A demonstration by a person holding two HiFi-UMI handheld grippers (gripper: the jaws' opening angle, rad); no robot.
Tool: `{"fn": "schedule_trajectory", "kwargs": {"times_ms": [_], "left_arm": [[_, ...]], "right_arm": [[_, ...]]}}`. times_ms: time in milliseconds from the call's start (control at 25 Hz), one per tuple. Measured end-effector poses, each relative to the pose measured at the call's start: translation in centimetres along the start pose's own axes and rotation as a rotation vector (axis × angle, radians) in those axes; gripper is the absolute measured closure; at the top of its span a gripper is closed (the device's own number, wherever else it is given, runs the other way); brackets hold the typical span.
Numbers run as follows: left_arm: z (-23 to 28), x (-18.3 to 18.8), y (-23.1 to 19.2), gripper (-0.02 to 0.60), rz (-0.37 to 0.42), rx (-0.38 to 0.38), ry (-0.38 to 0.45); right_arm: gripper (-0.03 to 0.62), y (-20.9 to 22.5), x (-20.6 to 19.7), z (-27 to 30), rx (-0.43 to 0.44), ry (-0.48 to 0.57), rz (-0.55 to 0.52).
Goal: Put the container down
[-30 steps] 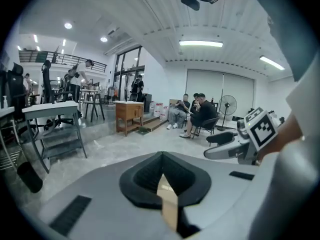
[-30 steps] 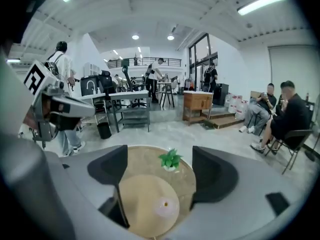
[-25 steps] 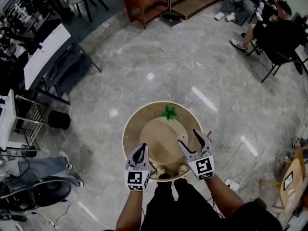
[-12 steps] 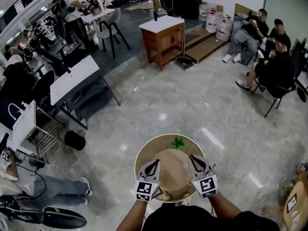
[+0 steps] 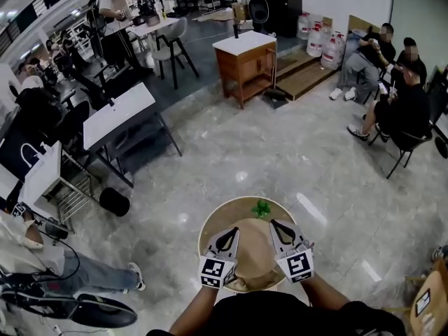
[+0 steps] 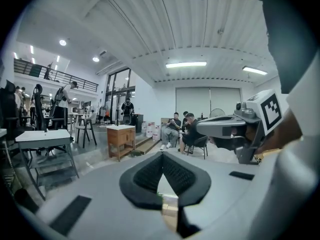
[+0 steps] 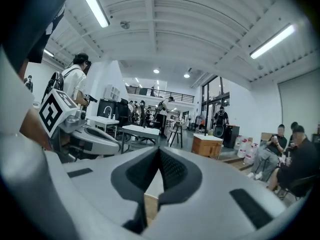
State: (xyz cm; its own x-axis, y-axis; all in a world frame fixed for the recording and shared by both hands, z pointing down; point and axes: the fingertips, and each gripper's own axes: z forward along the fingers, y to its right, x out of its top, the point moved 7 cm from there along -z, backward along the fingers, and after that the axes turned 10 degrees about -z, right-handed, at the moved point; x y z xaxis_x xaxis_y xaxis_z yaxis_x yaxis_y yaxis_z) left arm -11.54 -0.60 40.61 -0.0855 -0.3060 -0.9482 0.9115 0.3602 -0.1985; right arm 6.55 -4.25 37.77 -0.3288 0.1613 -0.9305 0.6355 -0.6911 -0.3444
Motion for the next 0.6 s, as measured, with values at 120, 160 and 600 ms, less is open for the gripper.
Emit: {"fn": "schedule_trajectory", "kwargs": {"times_ms": [120, 160, 600], "left_arm": [[-0.9, 0.9, -0.4, 0.589, -0.001, 0.001, 0.02], [-1.1, 1.0, -0.5, 0.589, 0.001, 0.004, 0.023], [-2.0, 1.5, -1.5, 0.589, -0.011, 0.026, 0.039]], "right_arm": [[0.595, -0.5, 1.4, 0.2, 0.008, 0.002, 0.0], [0.595, -0.6, 1.5, 0.2, 0.011, 0.007, -0.005], [0.595, -1.4, 2.5, 0.7, -0.005, 0.047, -0.011]]}}
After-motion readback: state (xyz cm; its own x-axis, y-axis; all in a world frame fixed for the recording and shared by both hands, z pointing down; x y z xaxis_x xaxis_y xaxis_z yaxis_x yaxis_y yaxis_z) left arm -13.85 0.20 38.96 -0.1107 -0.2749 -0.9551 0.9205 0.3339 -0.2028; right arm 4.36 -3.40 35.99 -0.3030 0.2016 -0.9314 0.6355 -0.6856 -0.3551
